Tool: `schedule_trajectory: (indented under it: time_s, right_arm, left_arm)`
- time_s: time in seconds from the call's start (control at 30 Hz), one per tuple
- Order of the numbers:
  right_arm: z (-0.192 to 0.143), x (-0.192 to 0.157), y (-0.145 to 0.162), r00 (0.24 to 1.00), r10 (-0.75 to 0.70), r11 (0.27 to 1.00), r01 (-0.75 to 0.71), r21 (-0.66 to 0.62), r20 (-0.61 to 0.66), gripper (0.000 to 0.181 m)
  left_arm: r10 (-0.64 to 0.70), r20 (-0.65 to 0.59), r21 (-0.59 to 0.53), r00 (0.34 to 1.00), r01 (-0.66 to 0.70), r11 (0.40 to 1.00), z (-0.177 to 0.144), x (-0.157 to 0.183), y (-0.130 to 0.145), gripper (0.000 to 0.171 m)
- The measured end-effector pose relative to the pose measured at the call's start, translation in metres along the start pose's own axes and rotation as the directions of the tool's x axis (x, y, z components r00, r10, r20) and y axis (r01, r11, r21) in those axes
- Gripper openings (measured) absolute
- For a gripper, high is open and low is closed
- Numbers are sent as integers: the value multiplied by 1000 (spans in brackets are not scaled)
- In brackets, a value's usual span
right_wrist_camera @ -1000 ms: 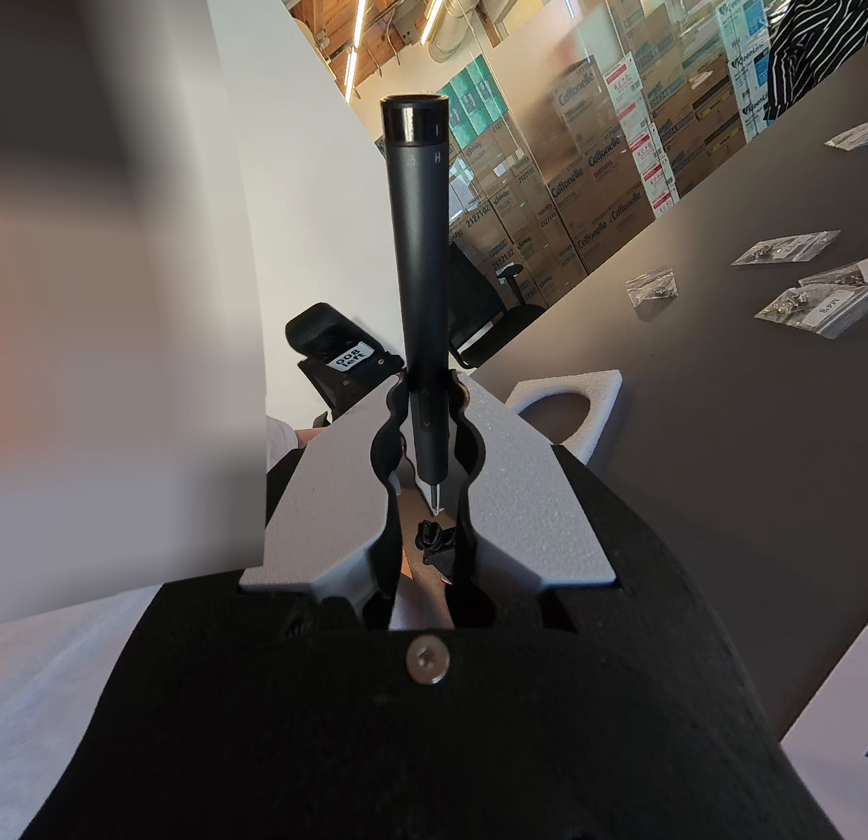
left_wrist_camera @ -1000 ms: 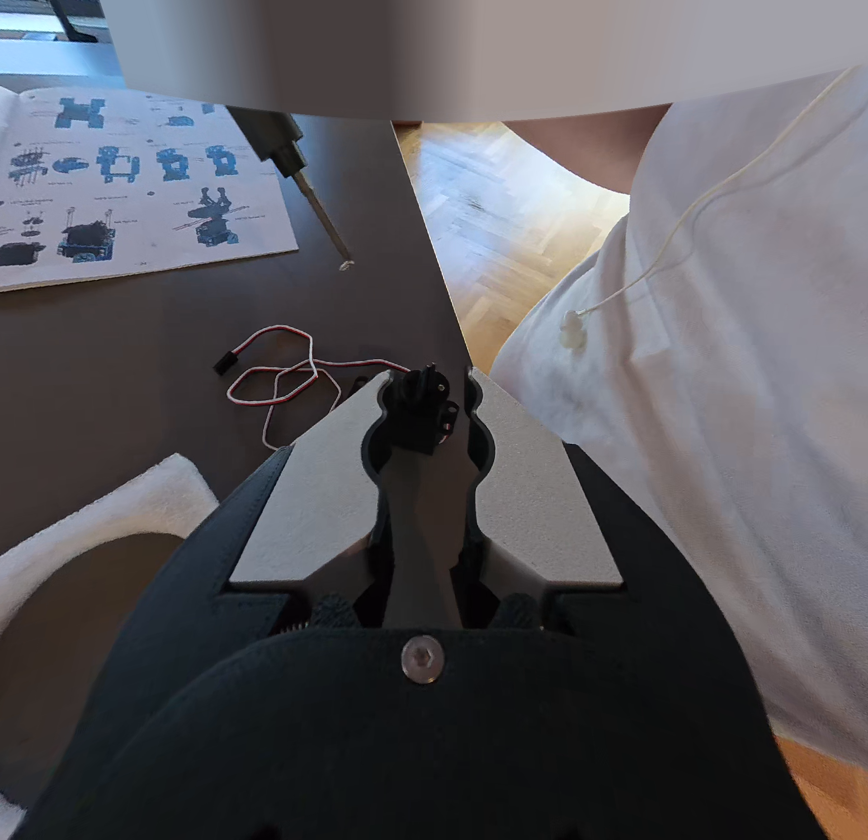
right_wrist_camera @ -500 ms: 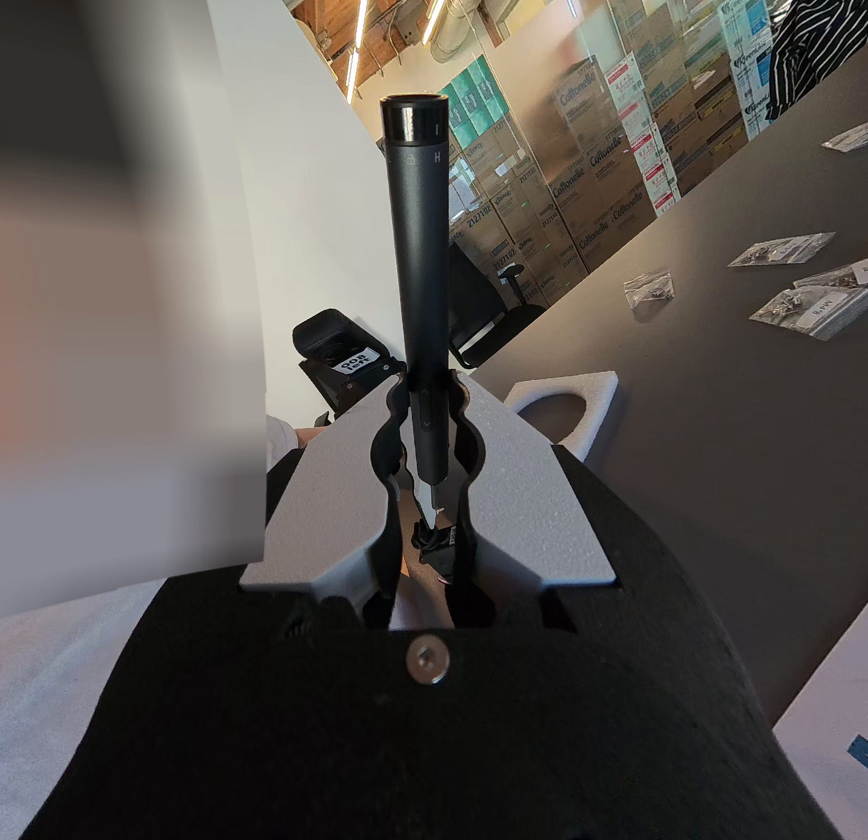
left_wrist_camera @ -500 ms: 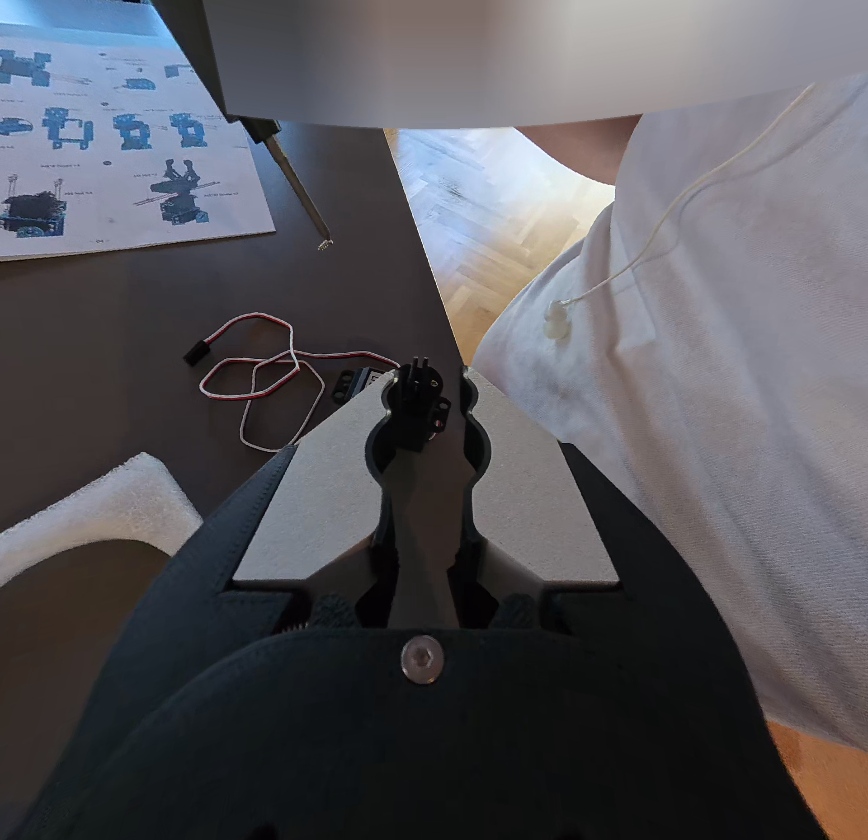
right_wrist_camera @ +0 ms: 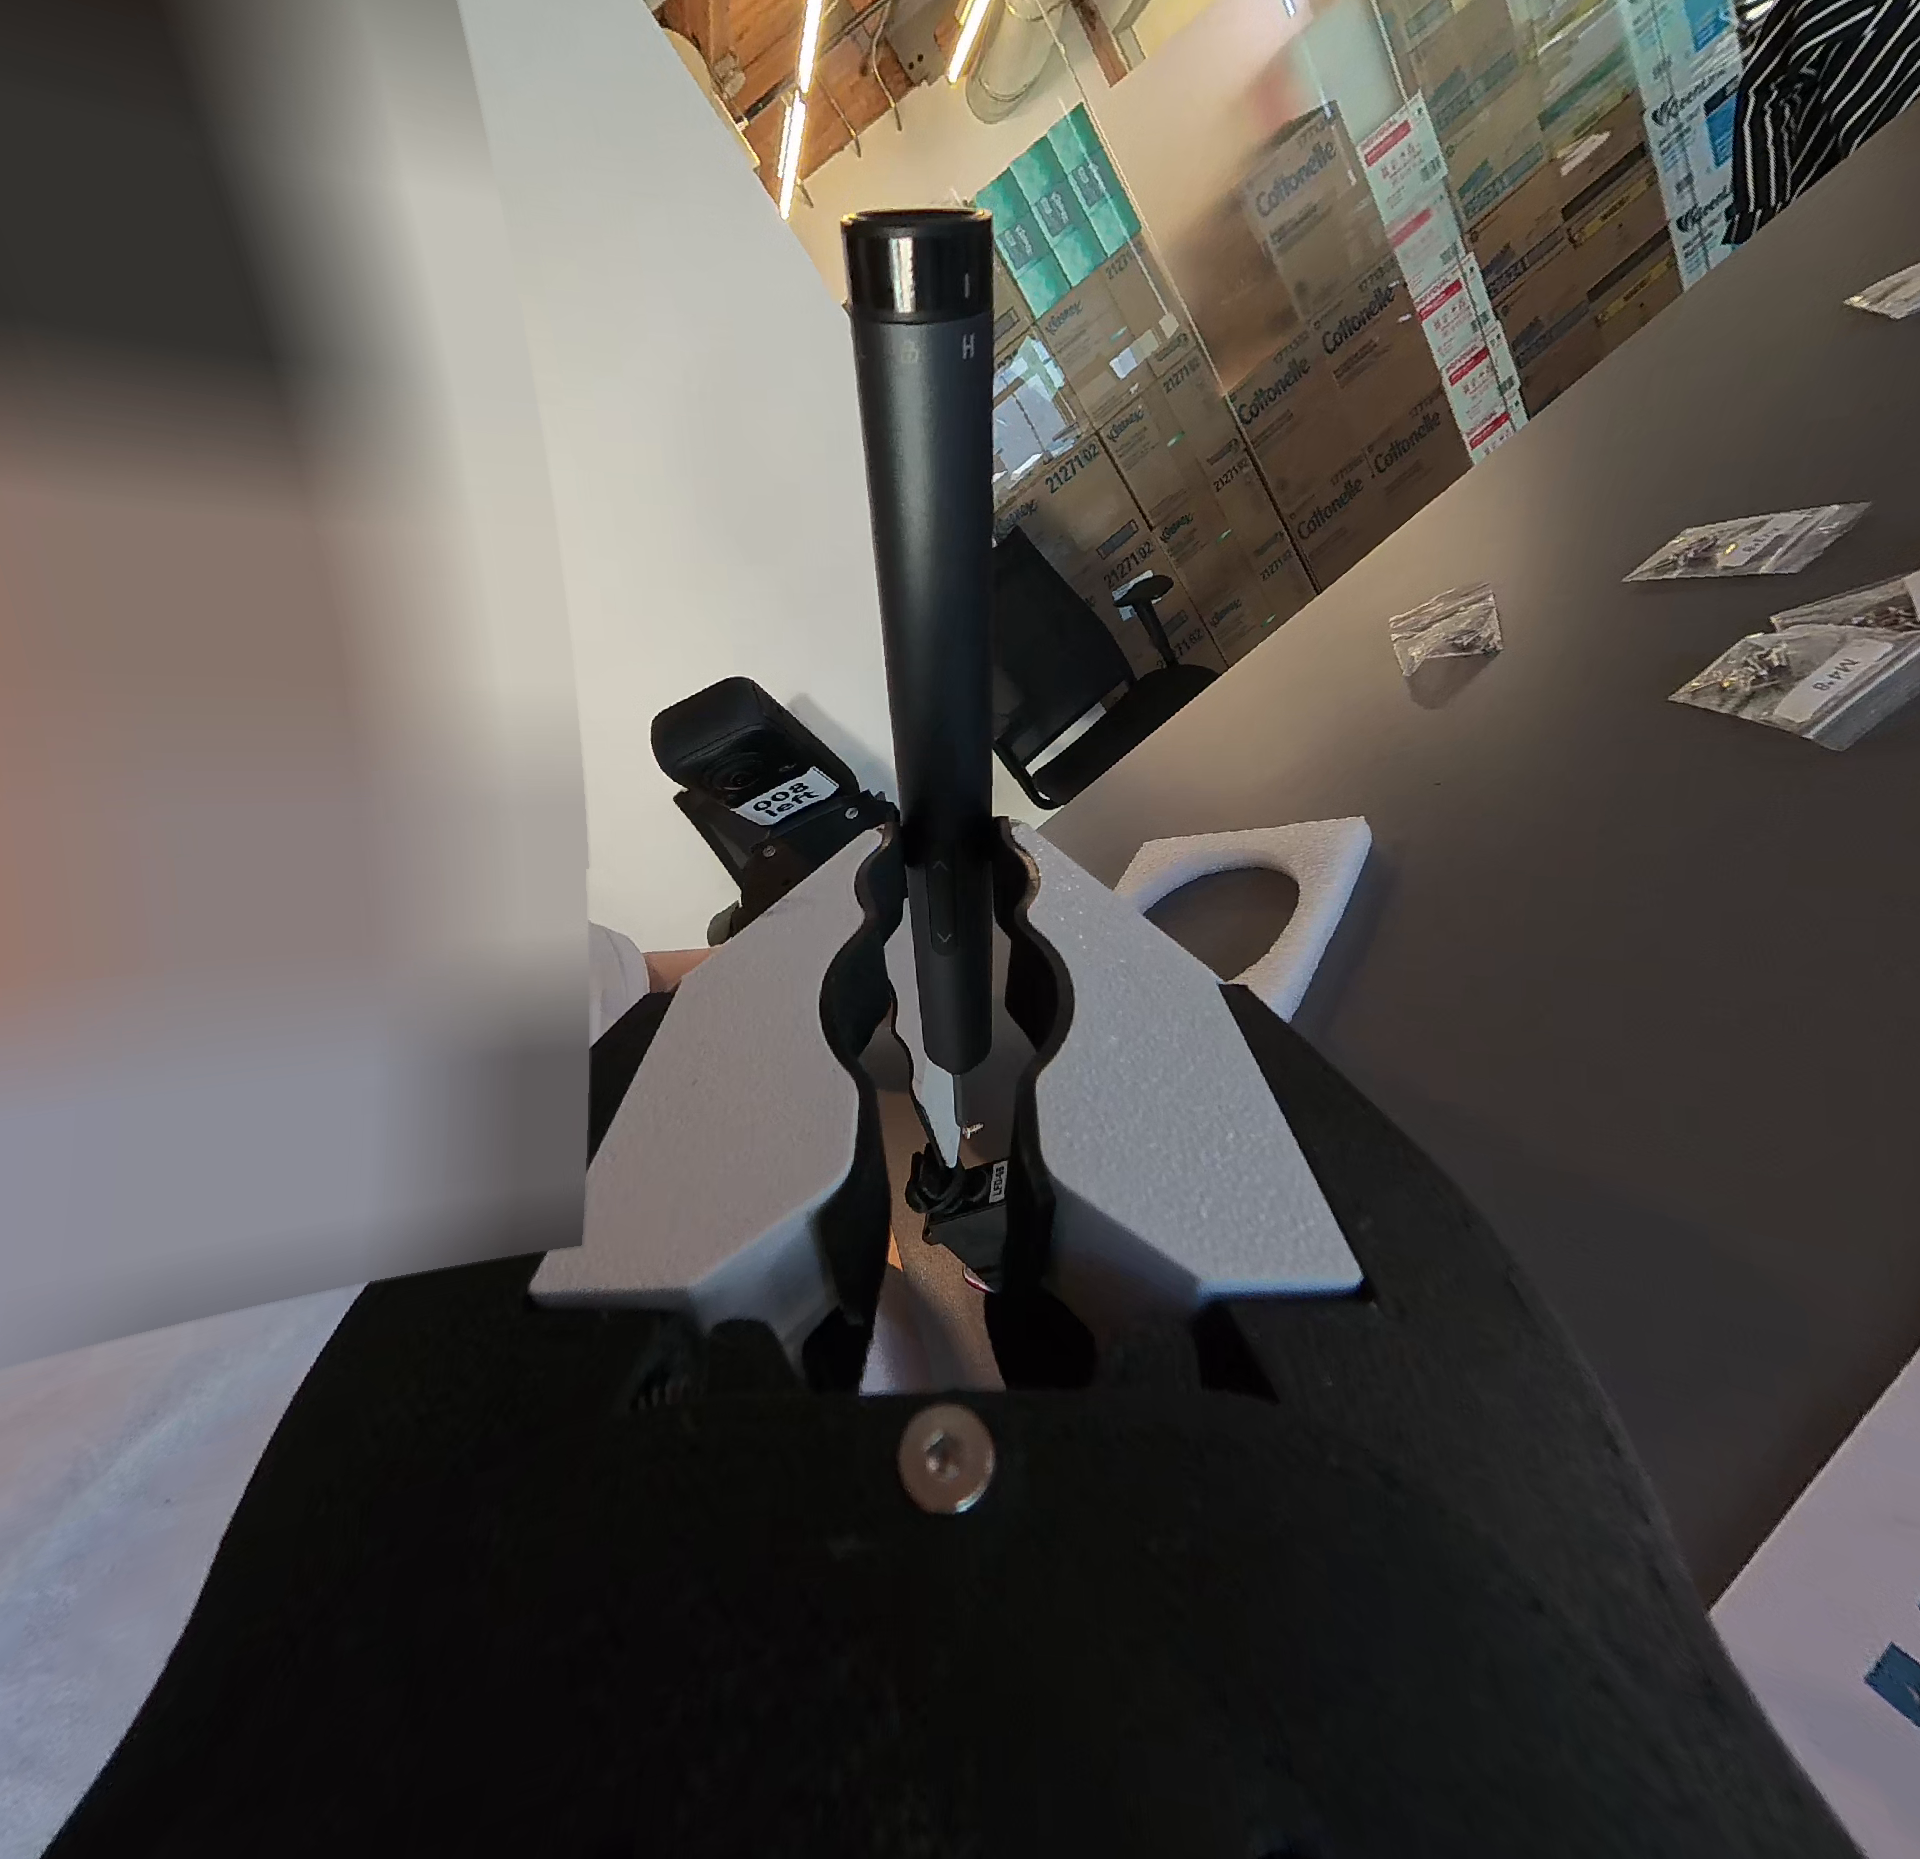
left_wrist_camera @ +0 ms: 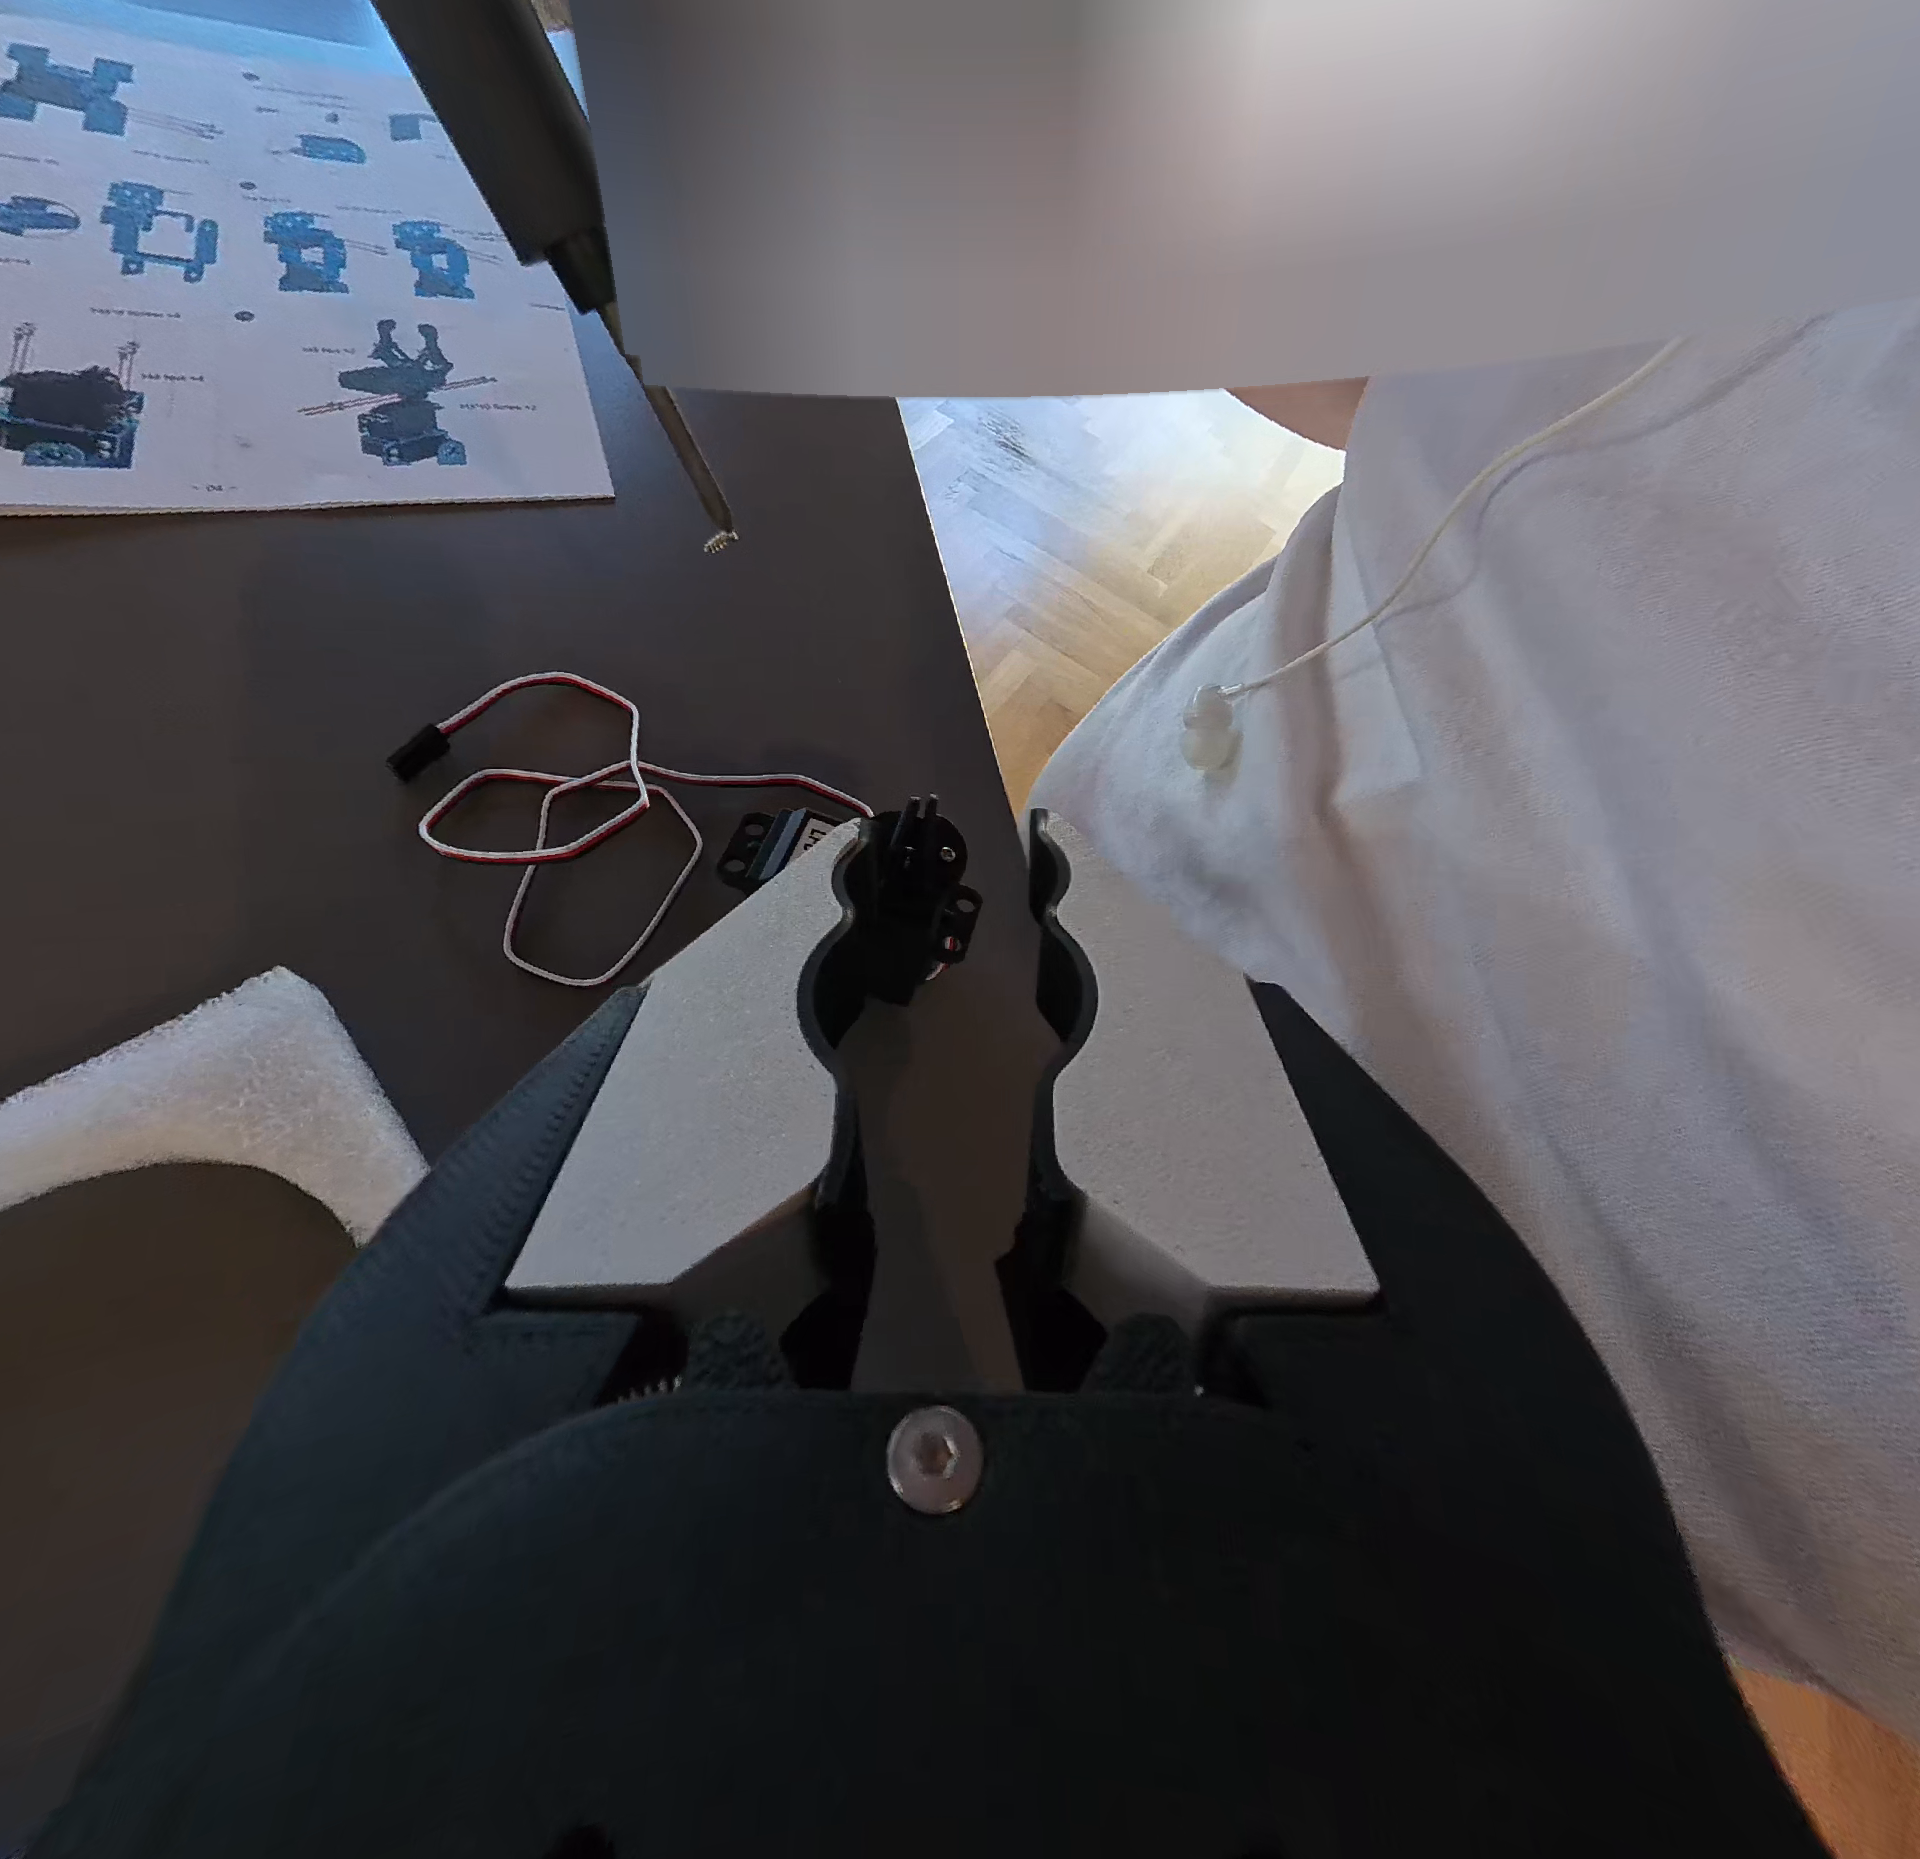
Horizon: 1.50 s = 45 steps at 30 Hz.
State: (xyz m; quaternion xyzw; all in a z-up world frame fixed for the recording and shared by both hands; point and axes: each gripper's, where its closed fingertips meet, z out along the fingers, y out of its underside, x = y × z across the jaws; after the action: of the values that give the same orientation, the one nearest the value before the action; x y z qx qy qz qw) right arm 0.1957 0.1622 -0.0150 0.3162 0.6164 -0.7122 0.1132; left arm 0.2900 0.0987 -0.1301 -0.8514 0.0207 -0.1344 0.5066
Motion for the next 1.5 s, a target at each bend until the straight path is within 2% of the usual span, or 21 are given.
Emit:
schedule_trajectory:
  time_s: [0.7,1.17,1.5]
  right_arm:
    - [3,1,2,999,8,1000,-7,-31,33,15]
    - [3,1,5,999,13,999,-11,-40,51,15]
    - [1,2,4,999,17,999,-15,-33,51,15]
  left_arm:
    - [-105,62,45,993,102,994,0,3,-2,35]
    - [-108,94,55,990,103,993,0,1,-2,38]
    - [-129,51,65,990,125,990,-1,6,-3,35]
